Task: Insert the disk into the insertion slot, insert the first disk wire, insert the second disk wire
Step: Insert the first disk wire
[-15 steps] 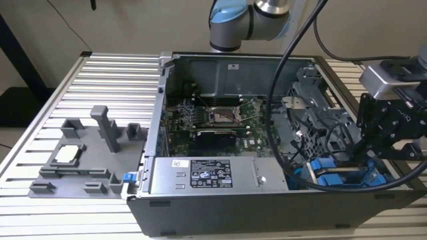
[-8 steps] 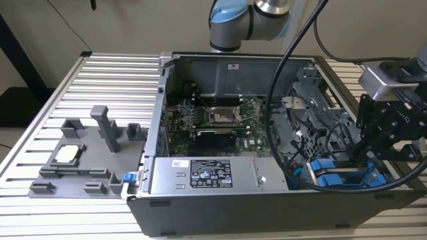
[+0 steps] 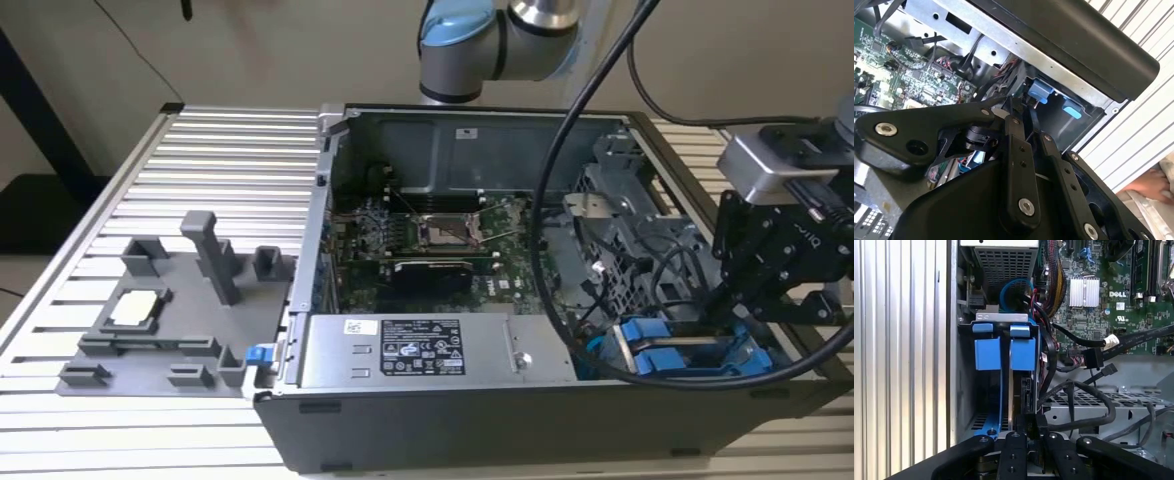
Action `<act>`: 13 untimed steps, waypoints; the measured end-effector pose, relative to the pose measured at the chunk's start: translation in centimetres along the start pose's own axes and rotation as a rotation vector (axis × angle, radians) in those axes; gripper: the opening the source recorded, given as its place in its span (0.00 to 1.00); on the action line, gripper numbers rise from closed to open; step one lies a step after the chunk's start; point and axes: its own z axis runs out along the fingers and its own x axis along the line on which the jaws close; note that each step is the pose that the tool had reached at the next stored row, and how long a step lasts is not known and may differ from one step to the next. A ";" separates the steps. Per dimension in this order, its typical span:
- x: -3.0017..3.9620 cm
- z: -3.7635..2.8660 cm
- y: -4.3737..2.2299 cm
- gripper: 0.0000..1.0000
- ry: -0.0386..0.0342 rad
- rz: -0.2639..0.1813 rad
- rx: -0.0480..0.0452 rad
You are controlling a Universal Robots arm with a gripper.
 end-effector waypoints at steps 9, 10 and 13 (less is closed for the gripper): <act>0.01 0.10 0.09 0.19 0.0002 0.000 0.0043; 0.01 0.13 0.09 0.19 0.0000 0.000 0.0043; 0.01 0.17 0.09 0.19 0.0001 0.000 0.0043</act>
